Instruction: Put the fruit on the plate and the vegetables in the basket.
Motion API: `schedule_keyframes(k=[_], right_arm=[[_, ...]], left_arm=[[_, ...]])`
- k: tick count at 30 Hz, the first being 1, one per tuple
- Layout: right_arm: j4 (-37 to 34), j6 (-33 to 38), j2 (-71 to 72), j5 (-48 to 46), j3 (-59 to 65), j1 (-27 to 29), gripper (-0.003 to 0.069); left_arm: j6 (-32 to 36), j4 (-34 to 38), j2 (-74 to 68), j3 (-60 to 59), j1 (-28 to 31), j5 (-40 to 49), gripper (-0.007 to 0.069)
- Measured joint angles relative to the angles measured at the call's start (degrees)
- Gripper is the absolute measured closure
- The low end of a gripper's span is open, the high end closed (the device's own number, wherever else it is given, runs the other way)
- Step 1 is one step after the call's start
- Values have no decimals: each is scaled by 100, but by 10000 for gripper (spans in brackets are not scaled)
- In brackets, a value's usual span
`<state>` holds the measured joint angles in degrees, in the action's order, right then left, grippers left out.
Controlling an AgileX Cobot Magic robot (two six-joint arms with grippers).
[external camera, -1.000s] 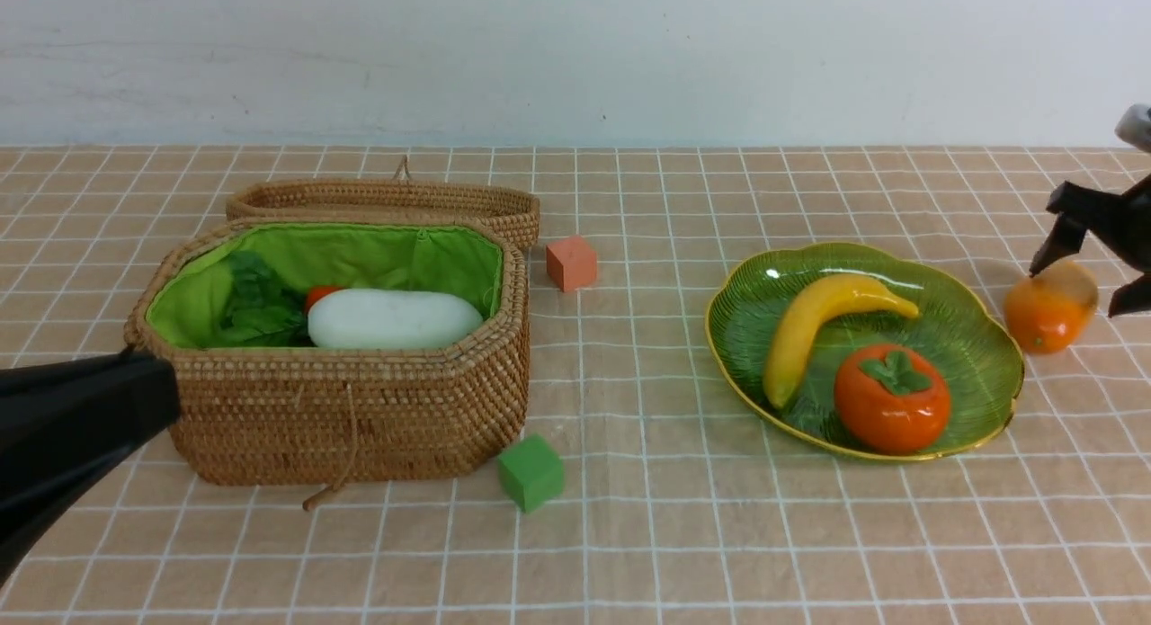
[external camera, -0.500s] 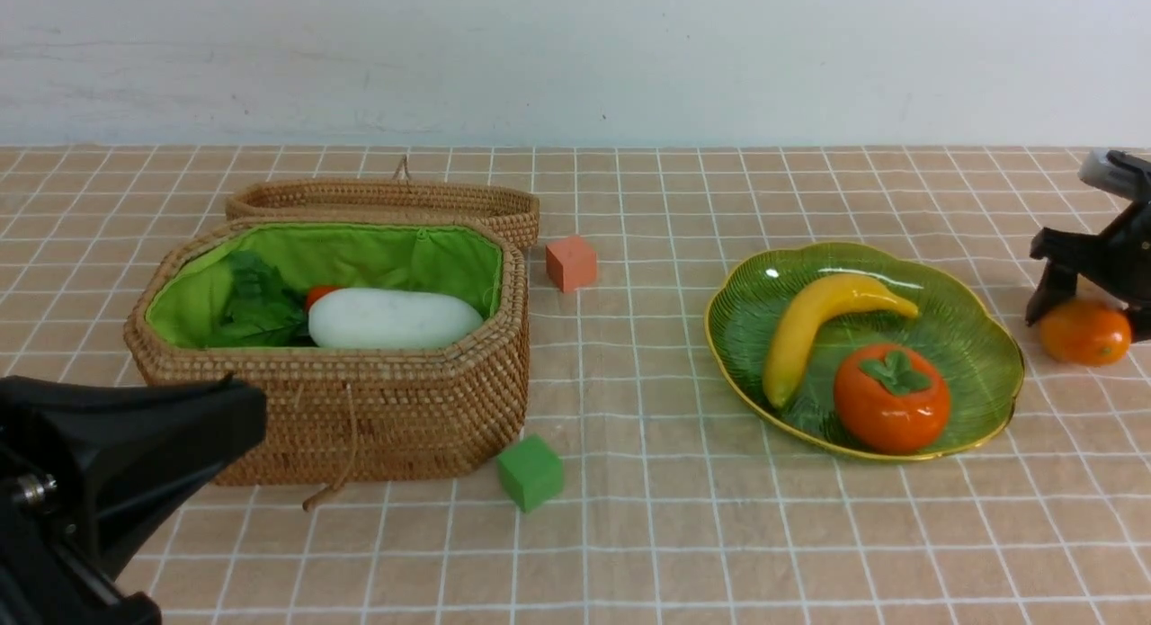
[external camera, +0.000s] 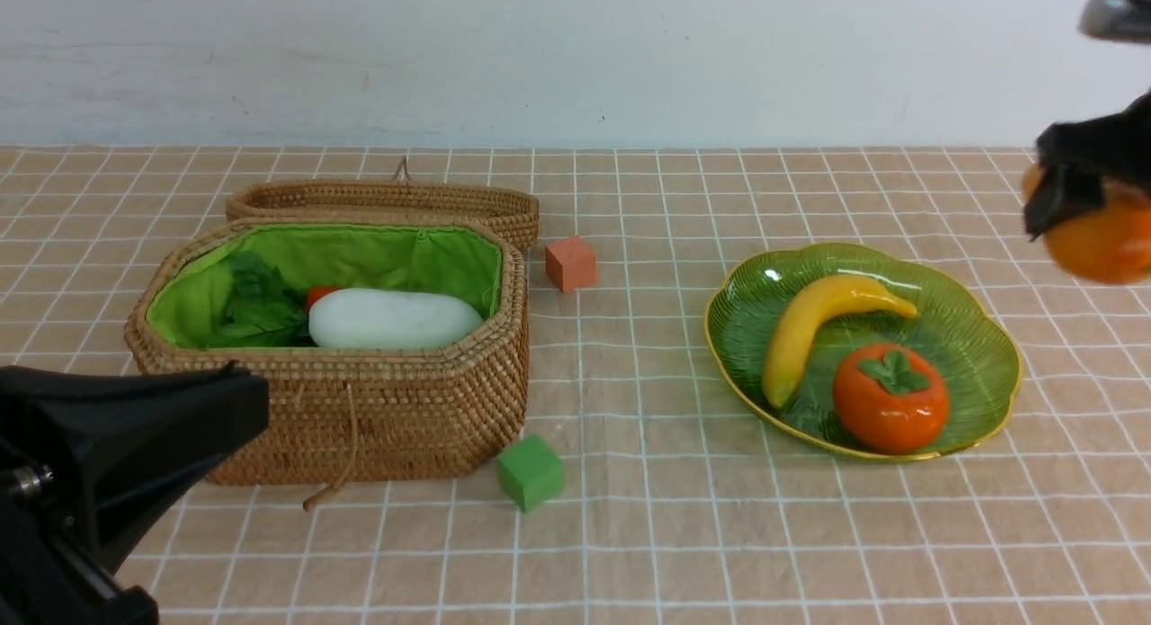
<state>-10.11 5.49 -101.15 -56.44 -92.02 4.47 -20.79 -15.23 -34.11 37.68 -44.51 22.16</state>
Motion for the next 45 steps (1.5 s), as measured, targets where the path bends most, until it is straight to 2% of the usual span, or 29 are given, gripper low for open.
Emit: schedule_keyframes(k=[1, 8, 12, 13, 15, 18, 20, 21, 23, 26, 28, 29, 31, 32, 33, 36, 40, 45], right_arm=[[-6, 66, -136, 376, 315, -145, 100], [8, 184, -930, 930, 610, -212, 100], [-14, 184, -904, 918, 610, -212, 63], [-37, 184, -781, 827, 610, -212, 11], [-64, 184, -551, 629, 610, -212, -15], [-76, 184, -24, 406, 610, -212, -3], [-76, 184, 390, 273, 617, -212, 28], [-76, 178, 787, 43, 656, -212, 82], [-76, 149, 1230, -160, 739, -212, 133], [-76, 99, 2541, -515, 1458, -212, 331], [-76, 71, 3366, -616, 1968, -212, 427], [-76, 72, 3454, -616, 2028, -212, 437], [-76, -18, 4607, -651, 2807, -218, 547], [-76, -32, 4787, -651, 2925, -218, 561], [-76, -79, 5506, -656, 3387, -218, 609], [-76, -236, 6691, -619, 4158, -218, 650], [-76, -513, 7645, -557, 4793, -218, 655], [-31, -1069, 8750, 192, 5776, -218, 653]], left_arm=[[0, -13, 0, 0, 0, -33, 637], [0, -161, 0, 0, 0, -51, 637], [0, -296, 0, 0, 0, -51, 637], [0, -313, 0, 0, 0, -32, 637], [-49, -320, 0, 0, 0, 18, 637], [-256, -340, 0, 0, 0, 33, 636], [-329, -339, 36, 0, 0, 33, 636], [-370, -339, 129, -8, 0, 33, 636], [-388, -339, 284, -40, 0, 25, 636], [-411, -288, 1100, -547, 0, -309, 636], [-429, -248, 1640, -943, 0, -521, 637], [-435, -249, 1698, -989, 0, -521, 637], [-528, -206, 2467, -1551, 0, -721, 637], [-528, -206, 2467, -1590, 0, -733, 637], [-606, -204, 2924, -1890, 0, -791, 637], [-633, -204, 3377, -2228, 0, -794, 637], [-641, -204, 3472, -2473, 0, -794, 637], [-641, -204, 3481, -2752, 0, -789, 637]])
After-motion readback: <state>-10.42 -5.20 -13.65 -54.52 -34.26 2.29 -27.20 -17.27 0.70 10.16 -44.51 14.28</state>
